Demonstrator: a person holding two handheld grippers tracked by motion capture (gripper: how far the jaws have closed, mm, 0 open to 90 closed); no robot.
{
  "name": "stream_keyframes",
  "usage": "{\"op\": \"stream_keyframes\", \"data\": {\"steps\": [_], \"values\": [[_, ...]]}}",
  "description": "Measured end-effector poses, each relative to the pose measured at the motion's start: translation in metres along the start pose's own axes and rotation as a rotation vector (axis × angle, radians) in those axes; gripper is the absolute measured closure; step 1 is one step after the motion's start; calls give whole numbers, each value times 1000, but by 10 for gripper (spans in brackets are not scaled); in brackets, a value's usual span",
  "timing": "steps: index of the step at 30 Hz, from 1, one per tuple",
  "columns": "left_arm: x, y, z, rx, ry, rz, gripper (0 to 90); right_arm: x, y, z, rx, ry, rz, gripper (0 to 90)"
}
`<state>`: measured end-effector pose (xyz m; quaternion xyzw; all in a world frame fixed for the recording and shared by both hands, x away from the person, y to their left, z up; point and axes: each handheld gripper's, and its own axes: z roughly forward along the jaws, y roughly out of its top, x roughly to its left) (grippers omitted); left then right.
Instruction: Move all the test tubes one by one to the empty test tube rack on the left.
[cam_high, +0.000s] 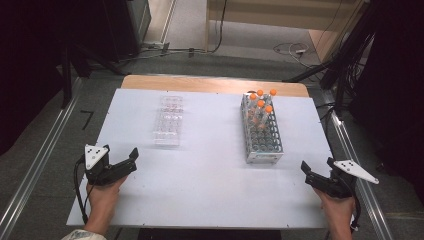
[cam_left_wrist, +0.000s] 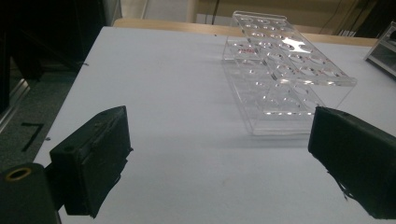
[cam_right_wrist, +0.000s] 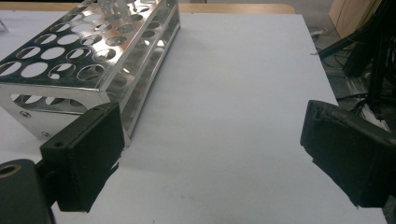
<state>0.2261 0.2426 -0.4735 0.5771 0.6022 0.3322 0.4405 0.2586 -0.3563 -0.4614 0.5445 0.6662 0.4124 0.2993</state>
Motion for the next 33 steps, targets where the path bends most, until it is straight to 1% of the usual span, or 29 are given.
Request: {"op": "stream_keyframes", "data": {"steps": [5,11,13,17,19,21,22,26,33], "values": [[-1,0,-1,-7,8,-2,65,3,2,1,-5,10,-10,50],[1,0,-2,-11,11,-11,65,5,7,4,-18,25,-3,50],[0,0,-1,-8,11,-7,65,8,11,7,-29,38,3,50],[-1,0,-2,-7,12,-6,65,13,15,12,-35,49,-6,50],[0,0,-2,-6,12,-7,65,19,21,18,-36,64,-14,50],[0,0,-2,-7,13,-8,65,21,23,20,-36,67,-22,50],[0,0,-2,-6,13,-8,65,26,27,23,-40,78,-26,50],[0,-1,-2,-7,13,-9,65,32,34,32,-50,93,-33,50],[0,-1,-1,-6,14,-8,65,41,47,49,-63,93,-45,50]]}}
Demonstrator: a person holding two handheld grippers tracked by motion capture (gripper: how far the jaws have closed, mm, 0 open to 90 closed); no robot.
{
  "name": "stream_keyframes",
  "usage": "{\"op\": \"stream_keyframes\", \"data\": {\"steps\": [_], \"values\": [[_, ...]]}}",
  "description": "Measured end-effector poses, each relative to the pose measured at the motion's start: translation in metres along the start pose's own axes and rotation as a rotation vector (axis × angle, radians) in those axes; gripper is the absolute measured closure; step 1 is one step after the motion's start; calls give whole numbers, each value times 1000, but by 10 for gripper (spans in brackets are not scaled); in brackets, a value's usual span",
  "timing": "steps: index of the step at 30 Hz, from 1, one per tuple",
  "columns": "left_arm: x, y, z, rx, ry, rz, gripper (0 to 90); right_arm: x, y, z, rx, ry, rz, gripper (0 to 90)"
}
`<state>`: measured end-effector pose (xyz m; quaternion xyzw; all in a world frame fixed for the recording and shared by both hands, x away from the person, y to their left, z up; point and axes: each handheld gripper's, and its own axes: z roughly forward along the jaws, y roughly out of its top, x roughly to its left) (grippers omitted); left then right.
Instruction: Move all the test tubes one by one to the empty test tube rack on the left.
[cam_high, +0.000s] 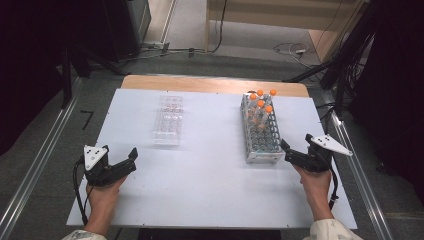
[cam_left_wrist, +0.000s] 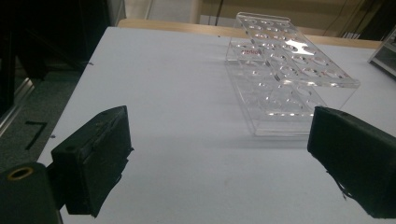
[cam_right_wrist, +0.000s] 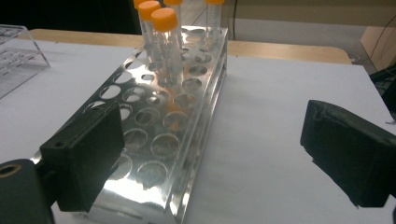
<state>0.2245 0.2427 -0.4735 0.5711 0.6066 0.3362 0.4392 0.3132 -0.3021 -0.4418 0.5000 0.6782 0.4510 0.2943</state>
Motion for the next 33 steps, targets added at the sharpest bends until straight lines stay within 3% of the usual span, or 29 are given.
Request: {"op": "stream_keyframes", "data": {"steps": [8,18,26,33], "values": [[0,0,0,1,-1,-5,66,6,13,22,-14,-5,-6,51],[0,0,0,0,-3,-4,66,11,18,41,-10,7,-30,116],[0,0,1,0,-2,-6,66,9,23,56,24,54,-35,193],[0,0,1,-1,-4,-6,66,15,30,65,2,27,-98,248]]}}
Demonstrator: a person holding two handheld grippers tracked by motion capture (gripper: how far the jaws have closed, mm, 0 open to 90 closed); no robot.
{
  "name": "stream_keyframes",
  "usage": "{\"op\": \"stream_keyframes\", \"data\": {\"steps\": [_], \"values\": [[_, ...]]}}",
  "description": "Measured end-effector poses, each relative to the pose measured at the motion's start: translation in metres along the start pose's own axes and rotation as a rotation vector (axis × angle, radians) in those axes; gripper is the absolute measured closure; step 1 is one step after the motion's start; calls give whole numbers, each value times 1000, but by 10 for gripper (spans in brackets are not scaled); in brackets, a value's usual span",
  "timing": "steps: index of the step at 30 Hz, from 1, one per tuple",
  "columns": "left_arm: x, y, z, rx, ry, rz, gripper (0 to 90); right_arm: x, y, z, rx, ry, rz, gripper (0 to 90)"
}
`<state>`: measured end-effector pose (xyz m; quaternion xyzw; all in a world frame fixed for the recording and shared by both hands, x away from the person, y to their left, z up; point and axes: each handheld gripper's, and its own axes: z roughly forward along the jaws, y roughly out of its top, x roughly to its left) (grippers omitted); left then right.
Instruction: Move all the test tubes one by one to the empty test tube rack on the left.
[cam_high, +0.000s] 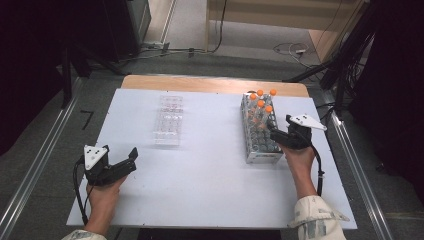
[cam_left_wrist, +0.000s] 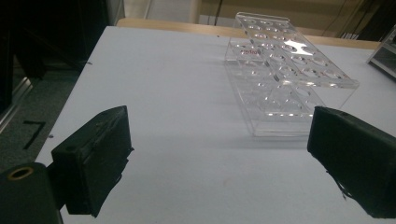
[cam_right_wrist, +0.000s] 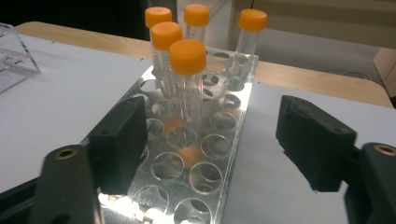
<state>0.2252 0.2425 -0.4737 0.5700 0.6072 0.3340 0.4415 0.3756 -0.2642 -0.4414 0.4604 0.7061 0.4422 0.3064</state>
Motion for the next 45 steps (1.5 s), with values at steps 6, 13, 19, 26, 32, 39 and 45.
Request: {"op": "stream_keyframes", "data": {"steps": [6,13,19,26,32,39,45], "values": [[0,0,0,1,-2,1,67,-1,4,10,-35,44,-16,364],[0,0,1,6,-1,1,68,-7,2,22,-30,63,-32,471],[0,0,1,10,-1,-3,68,-8,4,29,-23,101,-32,506],[1,0,1,13,-2,-5,68,-9,1,36,-7,121,-56,540],[1,0,1,15,-3,-6,68,-12,-1,40,-18,152,-61,570],[1,0,2,16,-3,-7,68,-13,-3,44,-9,157,-64,597],[1,-1,2,19,0,-8,68,-13,-5,48,-14,179,-53,608]]}}
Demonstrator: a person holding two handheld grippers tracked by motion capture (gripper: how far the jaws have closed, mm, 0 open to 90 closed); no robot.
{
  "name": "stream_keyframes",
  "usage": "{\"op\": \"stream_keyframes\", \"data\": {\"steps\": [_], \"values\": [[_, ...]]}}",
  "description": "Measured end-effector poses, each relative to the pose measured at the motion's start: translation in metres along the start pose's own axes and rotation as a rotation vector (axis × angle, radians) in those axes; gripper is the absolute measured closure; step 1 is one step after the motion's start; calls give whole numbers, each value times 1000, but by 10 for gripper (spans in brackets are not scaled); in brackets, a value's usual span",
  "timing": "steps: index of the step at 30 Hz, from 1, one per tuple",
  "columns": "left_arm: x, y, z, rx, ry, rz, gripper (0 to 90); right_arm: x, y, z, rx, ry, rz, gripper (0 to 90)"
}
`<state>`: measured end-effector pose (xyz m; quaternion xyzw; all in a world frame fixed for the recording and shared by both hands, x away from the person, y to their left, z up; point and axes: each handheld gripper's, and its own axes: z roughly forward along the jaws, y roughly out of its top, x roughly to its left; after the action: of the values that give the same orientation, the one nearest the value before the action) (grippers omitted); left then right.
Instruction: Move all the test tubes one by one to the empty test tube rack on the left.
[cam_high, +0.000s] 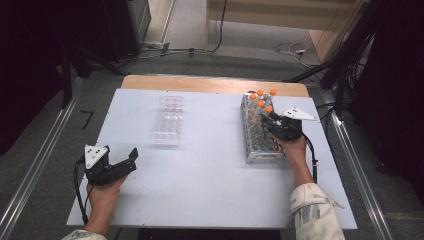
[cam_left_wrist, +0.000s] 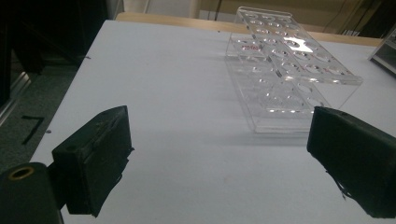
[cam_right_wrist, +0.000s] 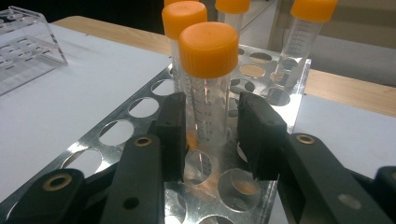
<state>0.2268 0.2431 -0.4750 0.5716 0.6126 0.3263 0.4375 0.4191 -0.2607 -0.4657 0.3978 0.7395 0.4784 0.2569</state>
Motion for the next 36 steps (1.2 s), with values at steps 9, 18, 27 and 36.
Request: {"op": "stream_keyframes", "data": {"steps": [9,18,27,36], "values": [[1,0,0,3,2,-1,76,-1,0,1,-4,9,11,705],[1,0,0,3,-3,-6,76,-2,2,-2,-29,1,11,713],[0,0,0,0,-10,0,75,1,18,-9,-54,-4,-7,714],[-1,1,0,-4,-10,-1,75,1,31,-23,-103,-15,-14,715]]}}
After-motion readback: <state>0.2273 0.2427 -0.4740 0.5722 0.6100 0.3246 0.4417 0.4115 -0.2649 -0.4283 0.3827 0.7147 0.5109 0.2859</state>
